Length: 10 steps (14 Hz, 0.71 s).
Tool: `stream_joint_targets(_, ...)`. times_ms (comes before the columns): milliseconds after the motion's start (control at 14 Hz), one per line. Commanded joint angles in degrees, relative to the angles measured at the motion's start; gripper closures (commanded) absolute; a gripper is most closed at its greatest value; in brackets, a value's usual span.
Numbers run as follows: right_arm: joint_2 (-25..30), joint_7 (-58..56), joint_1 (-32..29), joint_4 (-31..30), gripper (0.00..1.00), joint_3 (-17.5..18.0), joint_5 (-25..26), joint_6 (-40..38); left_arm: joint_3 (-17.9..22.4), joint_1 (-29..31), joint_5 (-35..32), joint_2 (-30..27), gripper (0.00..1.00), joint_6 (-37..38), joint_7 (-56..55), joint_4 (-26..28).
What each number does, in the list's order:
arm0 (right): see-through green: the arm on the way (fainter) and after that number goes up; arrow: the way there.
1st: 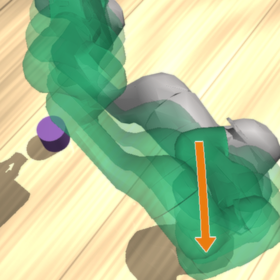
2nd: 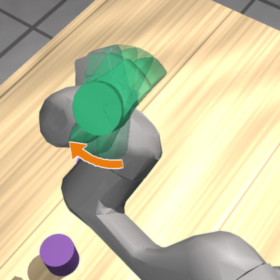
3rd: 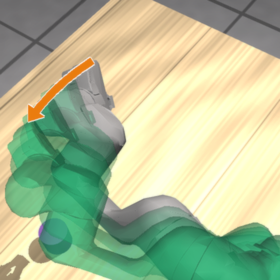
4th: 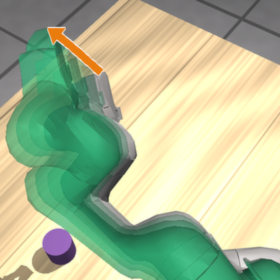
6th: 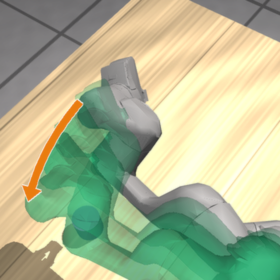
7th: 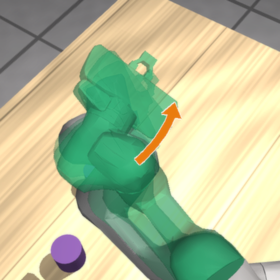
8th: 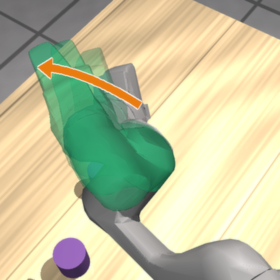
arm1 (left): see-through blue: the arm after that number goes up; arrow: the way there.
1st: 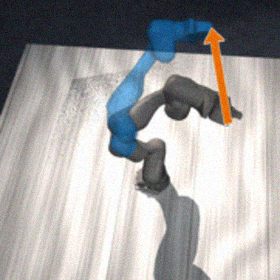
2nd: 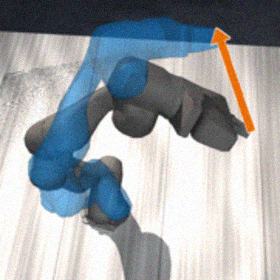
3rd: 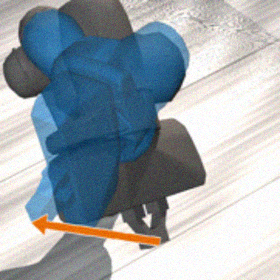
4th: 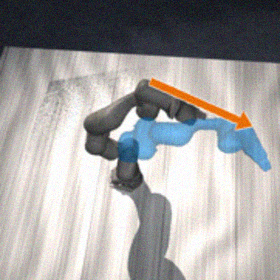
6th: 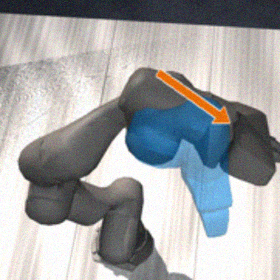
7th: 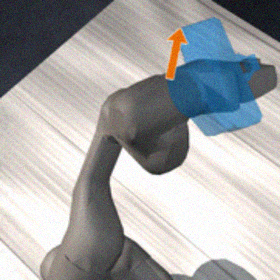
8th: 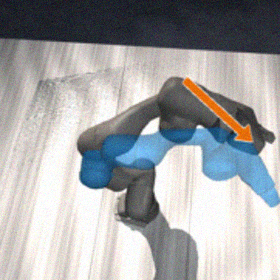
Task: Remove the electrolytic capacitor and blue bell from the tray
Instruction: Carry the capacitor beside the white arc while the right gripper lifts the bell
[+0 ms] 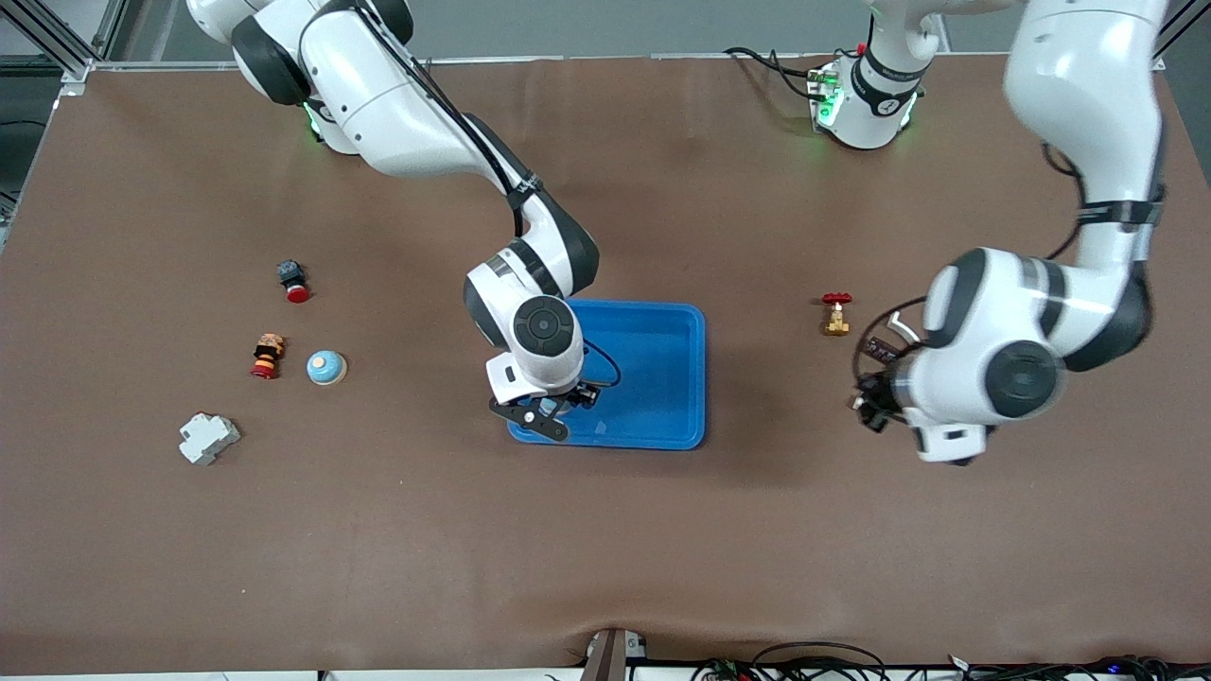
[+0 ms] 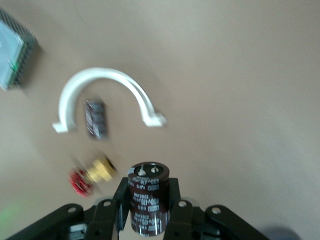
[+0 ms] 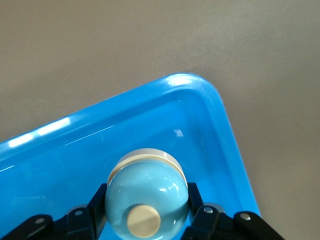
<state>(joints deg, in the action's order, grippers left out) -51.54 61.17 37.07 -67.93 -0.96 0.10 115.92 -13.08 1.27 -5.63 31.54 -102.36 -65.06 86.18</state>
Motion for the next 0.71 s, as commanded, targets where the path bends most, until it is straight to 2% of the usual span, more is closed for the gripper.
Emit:
stream_joint_targets(0, 1.09, -3.05, -2.08, 0.69, 1.0, 0.79, -1.41, -1.84, -0.45, 5.29, -3.13, -1.49, 1.0, -0.91, 7.91, 4.78)
stream_joint_targets(285, 5.12, -16.75, -7.08, -2.64, 1.0, 0.52, -3.35, -3.24, -0.36, 10.76, -6.23, 0.18, 1.0, -12.04, 14.43, 10.66)
stream_joint_targets(641, 10.22, -31.44, -13.41, -10.63, 1.0, 0.35, -3.26, -2.54, -0.36, 12.79, -11.41, 5.01, 1.0, -21.56, 14.52, 11.46)
